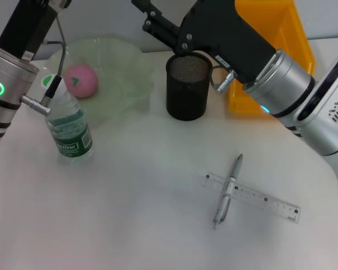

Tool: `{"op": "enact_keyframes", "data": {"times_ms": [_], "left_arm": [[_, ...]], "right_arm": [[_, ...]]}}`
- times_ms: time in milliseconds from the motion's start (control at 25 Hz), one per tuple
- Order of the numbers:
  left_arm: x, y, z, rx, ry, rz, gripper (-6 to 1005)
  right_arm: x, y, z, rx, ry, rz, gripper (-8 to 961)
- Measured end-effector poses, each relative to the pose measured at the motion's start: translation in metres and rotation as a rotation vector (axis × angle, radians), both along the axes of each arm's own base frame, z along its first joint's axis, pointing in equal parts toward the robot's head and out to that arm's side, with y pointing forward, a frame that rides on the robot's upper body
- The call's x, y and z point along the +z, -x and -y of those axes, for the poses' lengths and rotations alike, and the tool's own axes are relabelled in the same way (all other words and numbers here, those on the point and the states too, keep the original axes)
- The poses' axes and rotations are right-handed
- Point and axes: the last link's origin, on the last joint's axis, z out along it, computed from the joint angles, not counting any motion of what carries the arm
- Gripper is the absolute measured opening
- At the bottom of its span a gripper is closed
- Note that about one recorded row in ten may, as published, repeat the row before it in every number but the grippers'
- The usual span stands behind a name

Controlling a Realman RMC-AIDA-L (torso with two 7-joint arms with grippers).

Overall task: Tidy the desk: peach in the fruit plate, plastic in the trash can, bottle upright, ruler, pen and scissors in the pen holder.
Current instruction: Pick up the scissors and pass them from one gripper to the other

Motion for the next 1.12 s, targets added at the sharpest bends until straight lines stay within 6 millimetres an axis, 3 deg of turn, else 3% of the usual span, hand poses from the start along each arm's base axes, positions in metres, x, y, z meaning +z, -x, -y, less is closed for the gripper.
{"op": "enact_keyframes", "data": {"times_ms": [1120], "left_arm": [[-0.003, -0.002, 0.004, 0.004, 0.002, 0.027, 242]], "right_arm": [[-0.010, 0.023, -0.011, 0.001, -0.043, 0.029, 753]]}}
